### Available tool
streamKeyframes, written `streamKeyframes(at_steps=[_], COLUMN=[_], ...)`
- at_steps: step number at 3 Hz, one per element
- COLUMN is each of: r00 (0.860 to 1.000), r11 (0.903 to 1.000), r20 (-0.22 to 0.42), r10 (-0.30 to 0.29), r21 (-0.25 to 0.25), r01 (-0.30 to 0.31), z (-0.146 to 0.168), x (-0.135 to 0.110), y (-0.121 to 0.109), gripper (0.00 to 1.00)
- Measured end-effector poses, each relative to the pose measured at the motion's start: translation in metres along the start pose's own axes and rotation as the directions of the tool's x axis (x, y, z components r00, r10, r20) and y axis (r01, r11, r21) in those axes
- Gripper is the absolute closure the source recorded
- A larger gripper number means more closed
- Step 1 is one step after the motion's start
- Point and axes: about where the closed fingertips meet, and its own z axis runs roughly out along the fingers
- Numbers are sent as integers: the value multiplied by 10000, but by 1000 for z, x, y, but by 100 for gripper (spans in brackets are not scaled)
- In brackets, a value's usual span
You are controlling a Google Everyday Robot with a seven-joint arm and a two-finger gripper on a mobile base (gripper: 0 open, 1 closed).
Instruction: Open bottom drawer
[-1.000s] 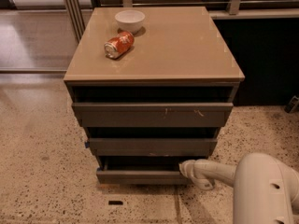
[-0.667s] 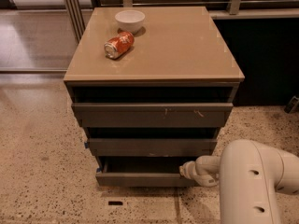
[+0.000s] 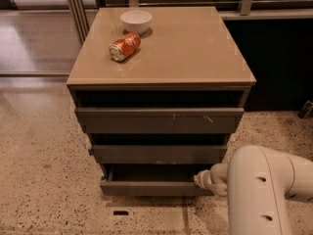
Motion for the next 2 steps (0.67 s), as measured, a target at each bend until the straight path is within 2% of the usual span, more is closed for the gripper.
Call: streamKeyframes(at_steps=[1, 2], r00=[9969, 9610], r11=[9984, 9765], r20=[-572, -1792], r10=[-542, -2105], r21=[-211, -840], r01=[531, 1983], z=[3, 2], x=[8, 36], y=[8, 24], gripper=[100, 100])
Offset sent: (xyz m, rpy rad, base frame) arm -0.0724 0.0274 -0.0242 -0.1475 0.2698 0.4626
